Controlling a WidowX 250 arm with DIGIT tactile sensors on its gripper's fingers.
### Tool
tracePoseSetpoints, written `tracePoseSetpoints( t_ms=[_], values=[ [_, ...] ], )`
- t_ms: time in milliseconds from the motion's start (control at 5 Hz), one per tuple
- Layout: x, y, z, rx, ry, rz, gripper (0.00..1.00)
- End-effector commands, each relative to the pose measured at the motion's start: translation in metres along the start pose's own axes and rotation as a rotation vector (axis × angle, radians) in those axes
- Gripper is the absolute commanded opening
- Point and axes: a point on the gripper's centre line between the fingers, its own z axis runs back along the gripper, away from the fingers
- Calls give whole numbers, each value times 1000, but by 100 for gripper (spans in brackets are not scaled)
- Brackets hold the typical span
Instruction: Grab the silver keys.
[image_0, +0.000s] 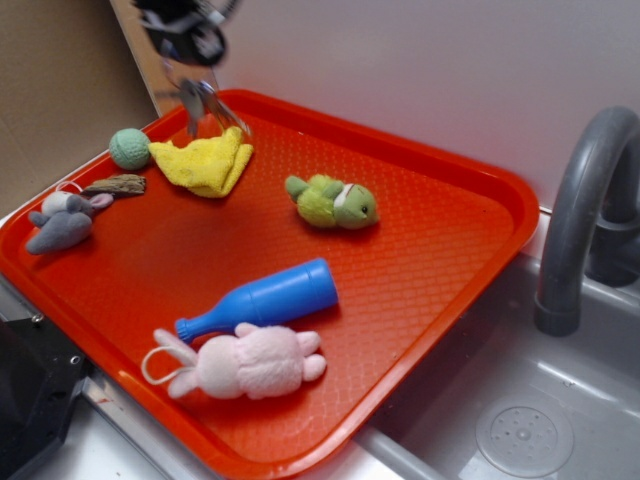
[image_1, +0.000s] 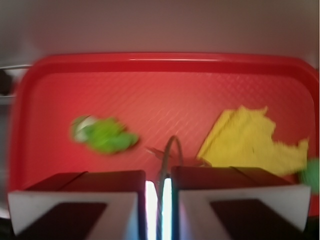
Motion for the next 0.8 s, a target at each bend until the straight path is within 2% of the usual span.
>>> tracePoseSetpoints(
  t_ms=[0,400,600],
  values=[
    [-36,-3,118,-10,-111,-10,0],
    [-34,-4,115,57,-88,-53,0],
    [-37,-3,110,55,-72,-44,0]
  ],
)
